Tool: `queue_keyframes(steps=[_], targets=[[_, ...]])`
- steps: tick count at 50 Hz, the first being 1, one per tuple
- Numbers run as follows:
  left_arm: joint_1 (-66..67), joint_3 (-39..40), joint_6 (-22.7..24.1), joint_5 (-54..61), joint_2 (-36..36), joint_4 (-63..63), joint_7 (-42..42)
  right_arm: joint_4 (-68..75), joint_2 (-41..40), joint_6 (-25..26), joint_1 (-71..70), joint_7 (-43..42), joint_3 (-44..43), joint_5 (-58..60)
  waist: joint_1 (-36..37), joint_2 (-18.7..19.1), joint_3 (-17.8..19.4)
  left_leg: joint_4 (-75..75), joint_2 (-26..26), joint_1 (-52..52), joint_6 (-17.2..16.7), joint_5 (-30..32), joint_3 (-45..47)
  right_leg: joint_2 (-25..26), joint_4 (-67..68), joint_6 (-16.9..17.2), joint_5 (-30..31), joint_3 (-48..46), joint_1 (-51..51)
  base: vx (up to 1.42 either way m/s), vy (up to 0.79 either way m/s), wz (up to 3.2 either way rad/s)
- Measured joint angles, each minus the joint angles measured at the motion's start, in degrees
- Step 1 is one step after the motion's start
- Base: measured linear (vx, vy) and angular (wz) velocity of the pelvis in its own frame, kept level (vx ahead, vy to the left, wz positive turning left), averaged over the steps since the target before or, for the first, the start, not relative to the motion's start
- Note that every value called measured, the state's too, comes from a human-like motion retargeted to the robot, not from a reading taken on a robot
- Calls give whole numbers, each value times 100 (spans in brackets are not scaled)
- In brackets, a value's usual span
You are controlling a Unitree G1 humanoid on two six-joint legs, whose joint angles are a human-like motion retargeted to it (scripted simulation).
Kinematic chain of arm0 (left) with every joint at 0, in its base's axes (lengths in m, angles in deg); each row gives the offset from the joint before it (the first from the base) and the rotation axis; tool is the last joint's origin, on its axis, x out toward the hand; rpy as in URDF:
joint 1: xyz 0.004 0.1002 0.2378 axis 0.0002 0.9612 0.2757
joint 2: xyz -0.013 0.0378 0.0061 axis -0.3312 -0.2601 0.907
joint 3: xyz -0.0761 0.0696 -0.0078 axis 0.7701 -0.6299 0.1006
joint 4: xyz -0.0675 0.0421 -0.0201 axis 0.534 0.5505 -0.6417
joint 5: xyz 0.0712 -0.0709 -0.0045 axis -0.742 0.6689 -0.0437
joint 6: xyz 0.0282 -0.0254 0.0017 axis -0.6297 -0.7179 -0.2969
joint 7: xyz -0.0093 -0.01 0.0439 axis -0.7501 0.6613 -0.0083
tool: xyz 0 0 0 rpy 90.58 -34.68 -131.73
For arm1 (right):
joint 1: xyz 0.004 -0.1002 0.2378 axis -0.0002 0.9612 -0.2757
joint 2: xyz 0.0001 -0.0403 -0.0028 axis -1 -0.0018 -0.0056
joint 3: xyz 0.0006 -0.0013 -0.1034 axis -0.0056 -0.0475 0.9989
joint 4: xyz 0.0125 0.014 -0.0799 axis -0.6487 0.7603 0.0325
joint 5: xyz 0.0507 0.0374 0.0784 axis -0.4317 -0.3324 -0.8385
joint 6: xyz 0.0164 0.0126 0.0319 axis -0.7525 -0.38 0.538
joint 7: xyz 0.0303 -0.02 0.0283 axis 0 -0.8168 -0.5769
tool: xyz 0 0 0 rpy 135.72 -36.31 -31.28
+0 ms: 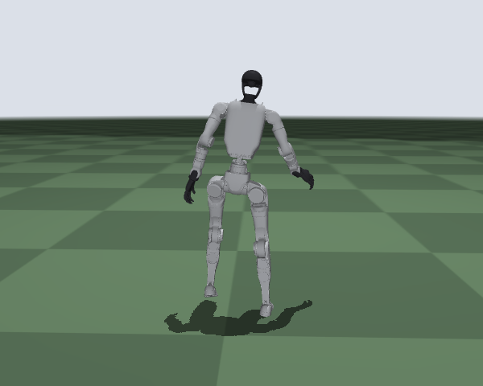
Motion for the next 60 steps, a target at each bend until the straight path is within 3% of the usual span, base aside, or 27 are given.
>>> queue_keyframes(steps=[5,6,7,8,9,13,15,20,25,27,29,36,40,42,45,50,52,60], targets=[[268,117,8,165,-55,19,-83,-532,700,-30,116,-663,-1029,100,98,-94,-71,-1122,175,-261,-38,17,46,5,-247,154,-115,123,272,39,10,-46],[229,122,-32,184,-80,48,-268,-849,801,-239,77,139,-1212,-256,122,-97,-66,-1512,263,-218,14,-23,121,26,-261,177,-158,125,328,41,13,-29],[167,130,-52,214,-117,84,-340,-1043,968,-306,29,354,-1385,-307,157,-108,-56,-1953,342,-144,46,-45,210,42,-273,205,-203,124,387,42,15,-23],[62,145,-33,265,-182,133,-187,-993,1265,-87,-40,-603,-1538,254,215,-137,-37,-2497,403,-6,42,-30,329,52,-285,244,-251,119,454,43,16,-20],[-9,155,-21,310,-242,163,-111,-1094,1474,7,-104,-1004,-1638,538,262,-160,-37,-3014,447,139,26,71,399,80,-274,265,-305,114,516,43,18,-16],[-290,173,-25,405,-491,260,-26,-1834,2086,148,-329,-1207,-1909,1209,407,-308,-44,-4172,424,630,32,701,272,170,296,168,-581,16,593,44,21,5],[-524,131,-150,428,-635,288,-62,-2094,2422,649,-439,-760,-1942,1897,460,-442,2,-4159,332,767,161,746,97,143,1045,4,-557,-96,398,41,23,39],[-1093,-105,-206,116,-957,171,-105,-3047,2836,741,-941,-670,-1799,2925,481,-468,94,-4265,350,1287,267,508,-221,120,3767,-529,322,-598,-665,40,19,62],[-1692,-465,-183,-146,-1243,-340,-209,-3665,3164,957,-1515,-271,-1210,4116,369,-286,91,-4647,465,1661,113,525,-729,-118,5151,-917,-129,-1438,-1566,38,9,100],[-1762,-493,-34,-380,-1250,-588,-401,-3844,3067,905,-1701,6,-876,4619,181,-223,55,-4298,463,1617,123,177,-962,-257,5233,-650,-254,-1755,-1701,38,2,124],[-2191,-718,-56,-123,-1344,-749,-219,-3745,3115,1012,-2149,228,-358,4833,275,-209,98,-4676,447,1714,45,410,-1113,-180,4907,-785,-229,-1715,-2064,30,-1,58],[-2799,-1007,253,279,-1230,-929,109,-2252,2437,1028,-3325,757,2022,5408,182,-167,134,-4771,211,1974,-68,148,-1505,-271,2068,-325,-60,-1986,-1999,39,-9,67],[-2695,-1033,426,196,-1060,-839,163,-726,1775,861,-3624,1193,3384,5249,24,-132,272,-4332,-61,2257,-89,-243,-1686,-225,-87,151,853,-1885,-1145,51,-21,58],[-2543,-988,445,12,-976,-776,133,-165,1470,780,-3569,1314,3668,5108,-3,-29,296,-3746,-113,2158,-74,-331,-1664,-160,-482,43,1180,-1715,-835,50,-24,17],[-2131,-807,391,-175,-833,-726,98,137,1160,807,-3263,1071,3613,5133,-5,199,292,-2412,-49,1695,-117,-93,-1483,-70,-273,-271,866,-1649,-643,47,-24,-15],[-1020,-435,329,-328,-528,-637,-34,-399,968,903,-2554,518,3067,5608,-11,203,117,-300,-54,724,-98,101,-975,-128,241,-33,355,-1477,-503,47,-19,-41],[-578,-373,324,-473,-432,-580,-234,-695,1010,865,-2342,543,2888,5734,83,75,25,106,-167,496,-79,-70,-723,-226,504,209,199,-1302,-521,45,-12,-76],[318,-417,237,-801,-143,-471,-854,-1863,1913,864,-2389,634,2377,5567,361,32,-161,167,-446,-407,-33,-73,-495,-109,-257,195,178,-699,11,38,-2,-77]])
